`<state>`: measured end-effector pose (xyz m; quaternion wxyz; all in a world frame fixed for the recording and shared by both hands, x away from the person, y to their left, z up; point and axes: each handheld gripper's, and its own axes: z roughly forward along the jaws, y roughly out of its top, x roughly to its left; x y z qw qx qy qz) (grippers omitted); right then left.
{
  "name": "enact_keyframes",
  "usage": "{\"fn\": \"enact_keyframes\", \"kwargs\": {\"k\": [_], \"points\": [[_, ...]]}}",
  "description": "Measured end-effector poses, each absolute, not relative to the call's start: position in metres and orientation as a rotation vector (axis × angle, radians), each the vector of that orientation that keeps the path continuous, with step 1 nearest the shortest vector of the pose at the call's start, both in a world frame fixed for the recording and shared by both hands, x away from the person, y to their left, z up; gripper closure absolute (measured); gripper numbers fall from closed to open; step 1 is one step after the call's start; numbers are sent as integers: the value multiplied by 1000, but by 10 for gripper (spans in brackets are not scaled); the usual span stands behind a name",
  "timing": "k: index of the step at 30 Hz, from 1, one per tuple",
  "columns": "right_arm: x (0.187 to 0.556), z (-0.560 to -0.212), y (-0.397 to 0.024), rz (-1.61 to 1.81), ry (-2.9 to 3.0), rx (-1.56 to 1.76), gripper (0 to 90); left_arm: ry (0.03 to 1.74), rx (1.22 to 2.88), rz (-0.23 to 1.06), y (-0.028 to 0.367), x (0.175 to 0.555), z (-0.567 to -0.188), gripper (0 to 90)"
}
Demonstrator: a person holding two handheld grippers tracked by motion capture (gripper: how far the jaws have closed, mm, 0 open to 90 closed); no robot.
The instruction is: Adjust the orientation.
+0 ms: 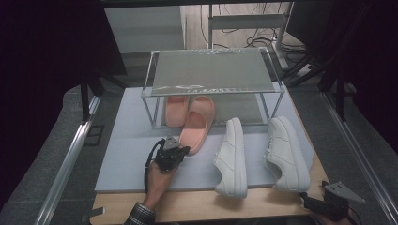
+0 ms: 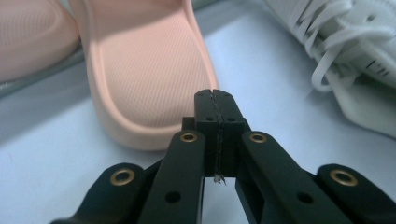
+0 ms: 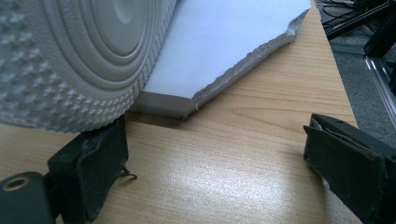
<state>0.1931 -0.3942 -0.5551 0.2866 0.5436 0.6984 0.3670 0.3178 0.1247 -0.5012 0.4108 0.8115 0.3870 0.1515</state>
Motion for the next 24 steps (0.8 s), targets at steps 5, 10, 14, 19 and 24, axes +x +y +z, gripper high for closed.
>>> {"fn": "enact_keyframes", "kwargs": {"k": [5,10,14,19,24], "points": [[193,-555,-394,982,1867,1454,62,985,2073,408,121,318,-512,895],[193,-555,-394,981,1866,1453,62,973,2082,429,113,320,-515,895],[193,-555,-394,982,1866,1453,62,968,2081,439,108,324,-516,895],[193,-555,-394,983,1866,1453,62,976,2066,441,105,329,-517,895],[193,-555,-394,982,1866,1453,62,981,2060,448,101,335,-518,894]]}}
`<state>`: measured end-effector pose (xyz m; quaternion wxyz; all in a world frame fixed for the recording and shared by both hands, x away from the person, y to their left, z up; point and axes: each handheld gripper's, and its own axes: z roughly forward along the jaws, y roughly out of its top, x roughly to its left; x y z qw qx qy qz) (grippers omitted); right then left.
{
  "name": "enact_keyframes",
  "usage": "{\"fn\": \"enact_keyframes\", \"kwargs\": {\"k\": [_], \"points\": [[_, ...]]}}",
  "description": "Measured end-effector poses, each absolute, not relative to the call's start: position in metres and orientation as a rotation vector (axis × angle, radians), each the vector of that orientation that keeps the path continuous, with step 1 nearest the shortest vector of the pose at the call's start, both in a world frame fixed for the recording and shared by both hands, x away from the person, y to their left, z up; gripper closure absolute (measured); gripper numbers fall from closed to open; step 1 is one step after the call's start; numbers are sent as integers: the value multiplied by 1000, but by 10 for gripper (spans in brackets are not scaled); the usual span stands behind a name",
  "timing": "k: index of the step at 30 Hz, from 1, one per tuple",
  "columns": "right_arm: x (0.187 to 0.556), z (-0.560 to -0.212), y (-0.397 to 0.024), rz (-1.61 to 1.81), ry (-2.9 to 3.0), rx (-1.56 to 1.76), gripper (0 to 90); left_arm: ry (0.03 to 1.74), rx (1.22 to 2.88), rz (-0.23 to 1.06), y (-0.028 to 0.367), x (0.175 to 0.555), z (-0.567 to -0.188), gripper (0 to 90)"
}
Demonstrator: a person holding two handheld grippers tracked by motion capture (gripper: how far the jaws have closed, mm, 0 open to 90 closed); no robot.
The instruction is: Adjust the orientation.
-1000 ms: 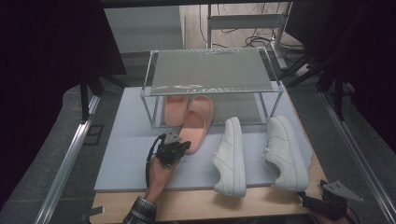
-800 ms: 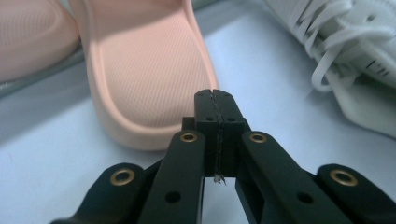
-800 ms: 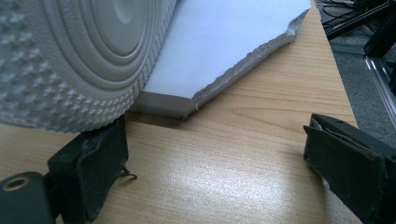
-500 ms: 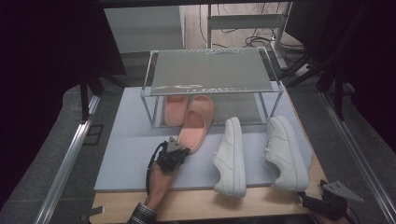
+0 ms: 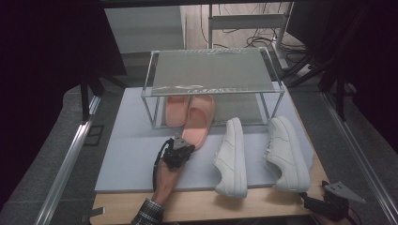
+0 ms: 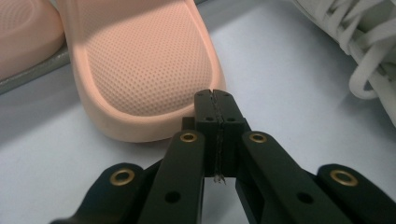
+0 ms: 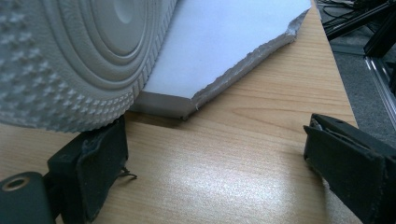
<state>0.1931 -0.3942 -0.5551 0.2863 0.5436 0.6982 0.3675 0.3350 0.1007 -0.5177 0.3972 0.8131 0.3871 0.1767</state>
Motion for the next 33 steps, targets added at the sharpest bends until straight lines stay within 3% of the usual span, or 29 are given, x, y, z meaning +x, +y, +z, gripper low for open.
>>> {"fn": "enact_keyframes", "kwargs": {"k": [33], "points": [[193,-555,-394,983,1866,1450,62,1016,2003,500,76,375,-507,894]]}}
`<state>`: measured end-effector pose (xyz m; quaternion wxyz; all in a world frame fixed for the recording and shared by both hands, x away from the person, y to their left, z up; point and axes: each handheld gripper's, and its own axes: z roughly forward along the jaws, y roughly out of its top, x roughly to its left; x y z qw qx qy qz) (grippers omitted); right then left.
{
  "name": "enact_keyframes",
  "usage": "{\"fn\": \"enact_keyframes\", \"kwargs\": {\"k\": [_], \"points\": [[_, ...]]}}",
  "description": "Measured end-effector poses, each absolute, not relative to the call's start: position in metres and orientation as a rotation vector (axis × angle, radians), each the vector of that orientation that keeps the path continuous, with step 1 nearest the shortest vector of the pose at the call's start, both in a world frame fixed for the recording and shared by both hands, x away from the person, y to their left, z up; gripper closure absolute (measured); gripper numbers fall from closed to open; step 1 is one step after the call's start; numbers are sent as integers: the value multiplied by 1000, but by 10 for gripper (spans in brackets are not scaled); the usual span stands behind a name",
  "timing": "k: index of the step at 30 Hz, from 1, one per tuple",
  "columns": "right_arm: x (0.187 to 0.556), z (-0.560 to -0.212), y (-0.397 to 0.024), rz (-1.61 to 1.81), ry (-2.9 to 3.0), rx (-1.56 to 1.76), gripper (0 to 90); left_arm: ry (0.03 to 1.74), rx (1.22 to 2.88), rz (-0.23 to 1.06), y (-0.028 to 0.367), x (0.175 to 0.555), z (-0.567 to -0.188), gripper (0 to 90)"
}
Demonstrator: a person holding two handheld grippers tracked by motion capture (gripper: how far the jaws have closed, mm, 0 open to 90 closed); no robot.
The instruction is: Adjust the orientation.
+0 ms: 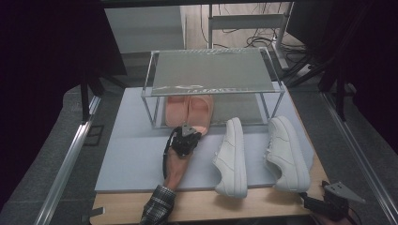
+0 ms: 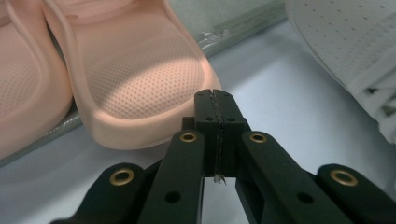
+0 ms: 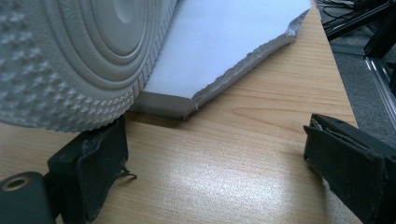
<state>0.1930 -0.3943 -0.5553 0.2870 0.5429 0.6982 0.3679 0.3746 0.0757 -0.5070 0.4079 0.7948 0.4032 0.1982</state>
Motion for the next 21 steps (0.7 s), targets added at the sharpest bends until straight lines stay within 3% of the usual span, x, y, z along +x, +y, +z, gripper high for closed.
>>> {"fn": "enact_keyframes", "kwargs": {"k": [21], "points": [[193,-555,-394,985,1865,1450,62,1095,1999,492,65,405,-515,894]]}}
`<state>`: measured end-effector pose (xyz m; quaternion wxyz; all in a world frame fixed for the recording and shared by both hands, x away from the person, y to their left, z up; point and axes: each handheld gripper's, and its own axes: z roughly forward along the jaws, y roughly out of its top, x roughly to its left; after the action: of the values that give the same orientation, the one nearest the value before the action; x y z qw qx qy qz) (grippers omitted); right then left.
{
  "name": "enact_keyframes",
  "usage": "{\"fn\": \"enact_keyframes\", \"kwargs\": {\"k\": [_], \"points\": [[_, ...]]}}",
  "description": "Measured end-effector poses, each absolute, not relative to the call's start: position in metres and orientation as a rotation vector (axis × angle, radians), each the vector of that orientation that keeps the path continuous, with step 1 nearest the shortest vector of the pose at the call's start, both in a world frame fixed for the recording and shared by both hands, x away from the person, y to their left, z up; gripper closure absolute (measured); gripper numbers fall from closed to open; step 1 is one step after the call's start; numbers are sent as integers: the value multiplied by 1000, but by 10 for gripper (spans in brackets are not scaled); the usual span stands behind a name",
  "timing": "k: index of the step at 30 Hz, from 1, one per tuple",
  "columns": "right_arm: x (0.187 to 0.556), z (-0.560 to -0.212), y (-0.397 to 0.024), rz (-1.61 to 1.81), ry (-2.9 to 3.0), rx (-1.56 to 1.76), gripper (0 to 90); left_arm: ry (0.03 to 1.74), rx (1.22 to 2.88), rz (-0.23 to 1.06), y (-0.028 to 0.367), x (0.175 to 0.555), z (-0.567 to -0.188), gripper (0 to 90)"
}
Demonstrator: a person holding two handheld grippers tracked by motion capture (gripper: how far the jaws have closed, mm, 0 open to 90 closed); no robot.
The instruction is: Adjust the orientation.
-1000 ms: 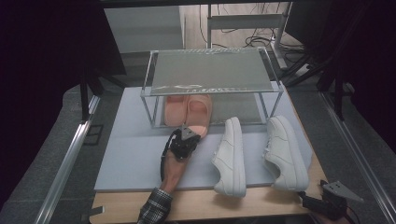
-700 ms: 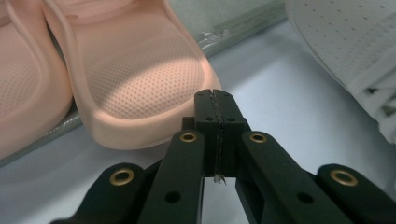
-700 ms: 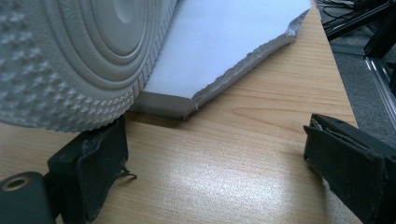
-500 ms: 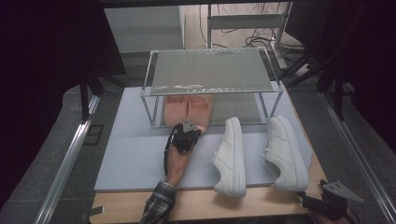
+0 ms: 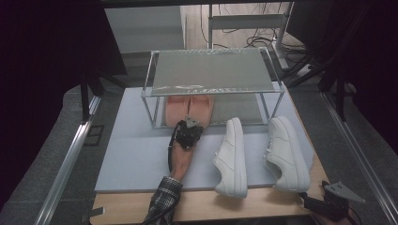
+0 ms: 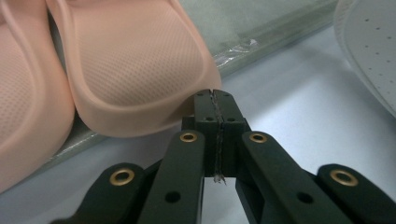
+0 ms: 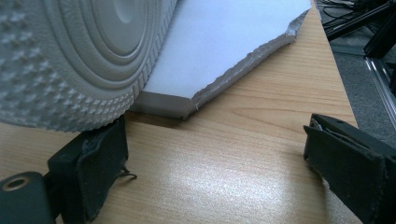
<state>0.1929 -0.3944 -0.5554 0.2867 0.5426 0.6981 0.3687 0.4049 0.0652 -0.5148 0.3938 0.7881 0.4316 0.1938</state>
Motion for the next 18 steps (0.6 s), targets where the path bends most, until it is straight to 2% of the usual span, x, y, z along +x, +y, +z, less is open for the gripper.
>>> {"fn": "enact_keyframes", "kwargs": {"k": [18], "points": [[193,-556,-394,988,1864,1448,62,1165,1981,431,63,423,-515,893]]}}
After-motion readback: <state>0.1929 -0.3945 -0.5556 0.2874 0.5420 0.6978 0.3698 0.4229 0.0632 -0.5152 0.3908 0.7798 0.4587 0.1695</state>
